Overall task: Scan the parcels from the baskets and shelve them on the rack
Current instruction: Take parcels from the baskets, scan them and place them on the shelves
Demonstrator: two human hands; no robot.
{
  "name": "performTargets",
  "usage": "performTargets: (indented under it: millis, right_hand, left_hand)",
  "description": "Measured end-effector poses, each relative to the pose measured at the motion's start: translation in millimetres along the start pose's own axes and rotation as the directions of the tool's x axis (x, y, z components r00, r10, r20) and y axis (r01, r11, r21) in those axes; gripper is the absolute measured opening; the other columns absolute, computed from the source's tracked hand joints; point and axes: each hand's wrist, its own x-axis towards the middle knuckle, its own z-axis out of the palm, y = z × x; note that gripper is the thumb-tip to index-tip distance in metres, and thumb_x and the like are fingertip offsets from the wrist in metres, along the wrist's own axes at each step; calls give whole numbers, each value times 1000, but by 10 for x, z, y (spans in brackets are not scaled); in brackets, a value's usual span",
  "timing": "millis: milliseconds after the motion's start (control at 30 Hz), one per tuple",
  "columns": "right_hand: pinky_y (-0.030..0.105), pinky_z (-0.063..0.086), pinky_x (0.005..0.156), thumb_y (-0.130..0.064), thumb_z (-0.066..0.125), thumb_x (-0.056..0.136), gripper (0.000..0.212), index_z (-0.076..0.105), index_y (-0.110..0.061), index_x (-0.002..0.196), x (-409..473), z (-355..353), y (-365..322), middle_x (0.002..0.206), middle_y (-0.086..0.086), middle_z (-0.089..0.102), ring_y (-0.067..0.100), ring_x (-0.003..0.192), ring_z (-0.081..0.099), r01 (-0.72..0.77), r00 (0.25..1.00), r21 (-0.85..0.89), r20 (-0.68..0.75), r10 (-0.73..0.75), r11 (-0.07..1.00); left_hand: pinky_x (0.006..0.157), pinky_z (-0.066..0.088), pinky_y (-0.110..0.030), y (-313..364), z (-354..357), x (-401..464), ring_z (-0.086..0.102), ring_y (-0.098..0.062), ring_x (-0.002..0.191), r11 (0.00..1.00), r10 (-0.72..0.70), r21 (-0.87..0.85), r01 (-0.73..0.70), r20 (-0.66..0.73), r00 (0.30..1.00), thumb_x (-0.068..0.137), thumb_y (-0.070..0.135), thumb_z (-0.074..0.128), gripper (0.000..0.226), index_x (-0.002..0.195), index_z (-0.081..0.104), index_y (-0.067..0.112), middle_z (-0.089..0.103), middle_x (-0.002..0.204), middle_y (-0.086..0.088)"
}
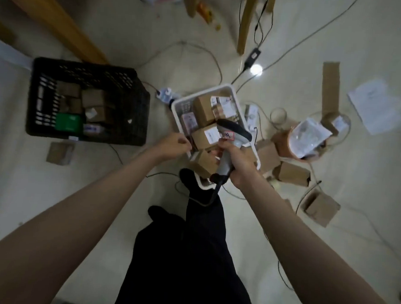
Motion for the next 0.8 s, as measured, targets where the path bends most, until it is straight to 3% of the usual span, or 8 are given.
performTargets:
  millis: [100, 233, 333, 400, 433, 500, 600, 800]
  right_hand:
    - [42, 52, 73, 7, 55, 95, 14, 59, -4, 86, 556, -228, 385, 81, 15, 57, 27, 71, 59, -41, 995, -12, -94, 40, 999]
    - [27, 55, 53, -3, 60, 97, 7, 59, -7, 91, 1237, -433, 868, 77, 11, 61, 13, 51, 65, -132, 969, -24, -212, 124, 991]
    - [25, 52, 50, -3, 63, 92, 12, 58, -7, 83, 1712, -582, 1132, 73, 11, 57, 11, 46, 61, -179, 941, 11, -289, 174, 984]
    - [29, 54, 53, -2, 66, 88, 6, 61, -4, 91, 1951, -680, 1258, 78, 11, 59, 16, 55, 61, -221, 932, 13, -292, 215, 975]
    - [32, 56, 57, -3, 67, 88, 14, 61, -3, 101, 2061, -734, 1306, 83, 12, 61, 18, 62, 62, -241, 930, 10, -285, 234, 970]
    - [39, 58, 68, -6, 69, 89, 35, 59, -1, 122, 2267, -789, 1417, 98, 15, 65, 26, 81, 66, -275, 928, 6, -259, 267, 962]
    - [41, 58, 82, -7, 69, 91, 40, 59, -1, 129, 2513, -799, 1572, 120, 19, 68, 33, 106, 67, -283, 935, -16, -229, 272, 959]
    - [52, 52, 103, -10, 69, 93, 45, 54, -3, 135, 2833, -817, 1846, 128, 18, 64, 33, 116, 63, -276, 932, -29, -254, 259, 961]
  left_hand:
    - [91, 50, -37, -323, 301, 449, 62, -26, 103, 996, -78, -39, 78, 17, 997, 100, 23, 56, 15, 101, 67, 13, 65, 102, -8]
    - [82, 47, -31, -722, 656, 1042, 58, -19, 97, 986, -157, -43, 159, 40, 987, 98, 27, 61, 16, 107, 67, 14, 61, 105, -3]
    - [79, 42, -27, -959, 852, 1459, 55, -15, 93, 979, -191, -54, 194, 57, 980, 94, 33, 66, 12, 98, 62, 22, 57, 96, 4]
    - [74, 41, -26, -1076, 965, 1703, 53, -15, 94, 974, -206, -80, 210, 60, 977, 91, 36, 69, 14, 92, 57, 28, 51, 90, 7]
    - [70, 40, -21, -1117, 1019, 1814, 51, -14, 97, 971, -215, -92, 220, 65, 975, 91, 37, 70, 18, 101, 59, 29, 49, 94, 9]
    - [64, 36, -11, -1214, 1135, 2039, 47, -10, 102, 965, -218, -132, 225, 65, 974, 89, 41, 73, 51, 134, 54, 26, 46, 108, 9]
    - [54, 32, -1, -1355, 1290, 2334, 44, -4, 103, 966, -199, -165, 201, 28, 980, 86, 39, 77, 69, 145, 46, 23, 42, 108, 12]
    - [89, 39, -24, -1558, 1521, 2672, 48, -14, 116, 951, -228, -204, 232, 42, 973, 89, 44, 73, 66, 146, 46, 24, 46, 130, 3]
